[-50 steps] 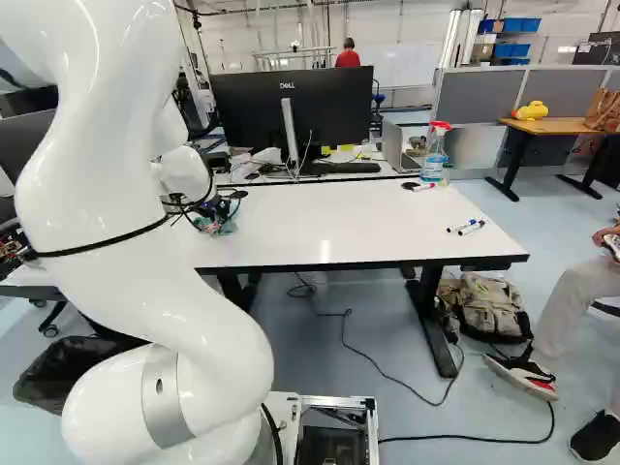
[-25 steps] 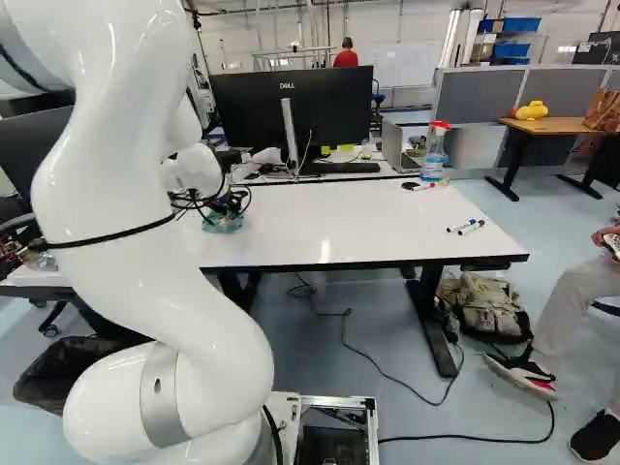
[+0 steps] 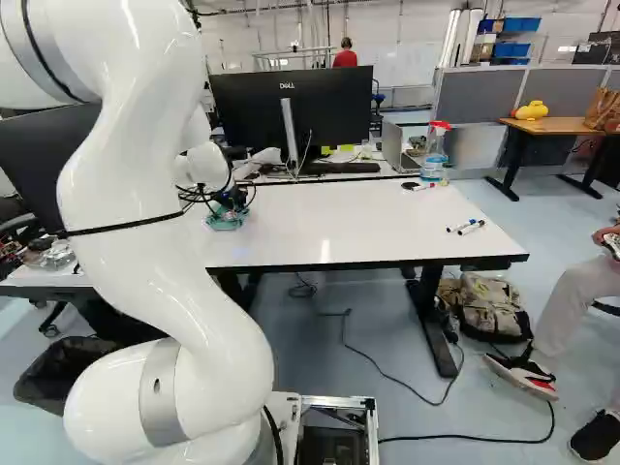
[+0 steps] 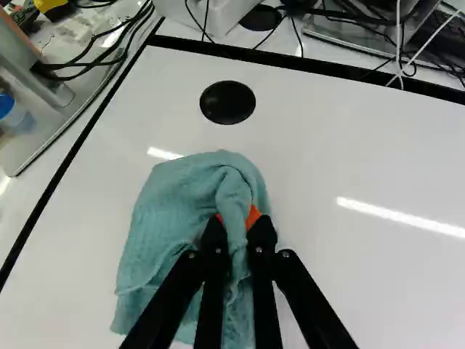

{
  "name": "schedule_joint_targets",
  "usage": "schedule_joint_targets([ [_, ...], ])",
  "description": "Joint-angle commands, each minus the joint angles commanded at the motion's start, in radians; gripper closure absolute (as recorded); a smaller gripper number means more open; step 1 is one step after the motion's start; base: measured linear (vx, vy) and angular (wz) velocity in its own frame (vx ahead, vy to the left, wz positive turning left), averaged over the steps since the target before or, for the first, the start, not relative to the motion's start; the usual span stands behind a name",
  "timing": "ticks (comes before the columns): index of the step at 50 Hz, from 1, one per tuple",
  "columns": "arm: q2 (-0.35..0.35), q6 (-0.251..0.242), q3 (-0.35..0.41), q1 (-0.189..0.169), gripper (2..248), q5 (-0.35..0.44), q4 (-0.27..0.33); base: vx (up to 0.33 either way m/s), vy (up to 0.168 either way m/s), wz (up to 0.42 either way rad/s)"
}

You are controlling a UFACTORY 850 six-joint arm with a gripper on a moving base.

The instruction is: Clean the table with the green towel

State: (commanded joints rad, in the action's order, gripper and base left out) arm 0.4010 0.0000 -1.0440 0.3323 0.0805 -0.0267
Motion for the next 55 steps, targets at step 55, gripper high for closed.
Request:
schedule_joint_targets([
  [55, 0.04, 0.0, -0.051, 0.103, 212, 0.0, 0.0, 0.0, 0.0, 0.0],
])
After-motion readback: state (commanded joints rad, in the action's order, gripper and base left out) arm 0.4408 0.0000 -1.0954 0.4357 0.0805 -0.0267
